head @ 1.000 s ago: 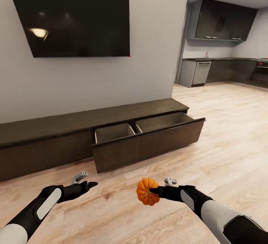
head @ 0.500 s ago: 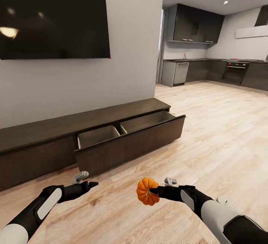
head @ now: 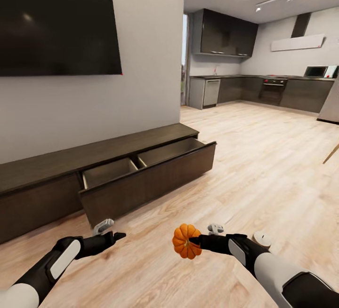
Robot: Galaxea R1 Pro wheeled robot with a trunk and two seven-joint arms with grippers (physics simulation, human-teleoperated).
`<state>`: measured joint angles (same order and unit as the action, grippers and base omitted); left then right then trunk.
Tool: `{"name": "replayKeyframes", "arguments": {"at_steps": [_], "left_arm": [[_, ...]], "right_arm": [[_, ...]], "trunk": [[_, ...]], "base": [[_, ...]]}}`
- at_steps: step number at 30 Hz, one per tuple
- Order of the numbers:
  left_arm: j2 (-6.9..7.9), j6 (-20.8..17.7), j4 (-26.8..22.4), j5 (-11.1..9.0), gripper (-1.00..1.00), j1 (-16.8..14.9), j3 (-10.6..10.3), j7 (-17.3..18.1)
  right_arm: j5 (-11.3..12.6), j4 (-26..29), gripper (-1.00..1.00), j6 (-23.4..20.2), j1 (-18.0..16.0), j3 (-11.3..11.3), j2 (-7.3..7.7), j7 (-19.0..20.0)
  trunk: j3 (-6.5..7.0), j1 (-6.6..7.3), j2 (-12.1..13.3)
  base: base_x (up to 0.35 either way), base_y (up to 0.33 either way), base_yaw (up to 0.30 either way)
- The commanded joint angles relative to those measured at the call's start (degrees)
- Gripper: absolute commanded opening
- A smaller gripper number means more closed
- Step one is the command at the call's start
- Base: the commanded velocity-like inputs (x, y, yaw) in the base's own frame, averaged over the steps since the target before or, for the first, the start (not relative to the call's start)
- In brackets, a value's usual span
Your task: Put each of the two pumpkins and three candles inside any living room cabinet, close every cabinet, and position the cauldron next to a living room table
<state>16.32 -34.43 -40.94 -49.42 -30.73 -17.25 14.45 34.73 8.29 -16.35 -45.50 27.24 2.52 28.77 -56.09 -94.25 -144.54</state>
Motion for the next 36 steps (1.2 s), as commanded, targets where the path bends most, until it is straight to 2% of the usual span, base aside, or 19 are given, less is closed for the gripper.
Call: {"name": "replayKeyframes", "arguments": {"at_steps": [1, 6, 21, 26, 33, 36], "left_arm": [[-0.02, -0.1, 0.1, 0.1, 1.00, 0.0, -0.2, 0.0], [-0.21, -0.1, 0.2, 1.0, 1.00, 0.0, -0.2, 0.1], [-0.24, -0.1, 0.2, 1.1, 1.00, 0.0, -0.2, 0.1], [-0.24, -0.1, 0.2, 1.1, 1.00, 0.0, -0.2, 0.1], [-0.32, -0.1, 0.2, 1.1, 1.00, 0.0, -0.2, 0.1], [-1.09, -0.1, 0.2, 1.1, 1.00, 0.0, -0.5, 0.1]], "right_arm": [[0.5, 0.1, -1.00, -0.4, 0.0, 0.1, 0.03, 0.1], [0.5, 0.1, -1.00, -0.4, 0.0, 0.1, 0.03, 0.1], [0.5, 0.1, -1.00, -0.5, 0.0, 0.1, 0.03, 0.0], [0.5, 0.1, -1.00, -0.5, 0.0, 0.1, 0.03, -2.6], [0.6, 0.1, -1.00, -0.6, 0.0, 0.0, 0.03, -2.9], [0.6, 0.1, -1.00, -0.5, 0.0, 0.1, 0.03, -2.9]], "trunk": [[-0.06, 0.02, 0.0], [-0.05, 0.02, 0.0], [-0.05, 0.02, 0.0], [-0.05, 0.02, 0.0], [-0.05, 0.02, 0.0], [-0.05, 0.02, 0.0]], "base": [[-0.049, -0.003, -0.204], [-0.015, -0.001, -0.267], [0.000, 0.000, -0.296], [0.000, 0.000, -0.297], [-0.133, 0.000, -0.297], [-0.117, 0.000, -0.297]]}}
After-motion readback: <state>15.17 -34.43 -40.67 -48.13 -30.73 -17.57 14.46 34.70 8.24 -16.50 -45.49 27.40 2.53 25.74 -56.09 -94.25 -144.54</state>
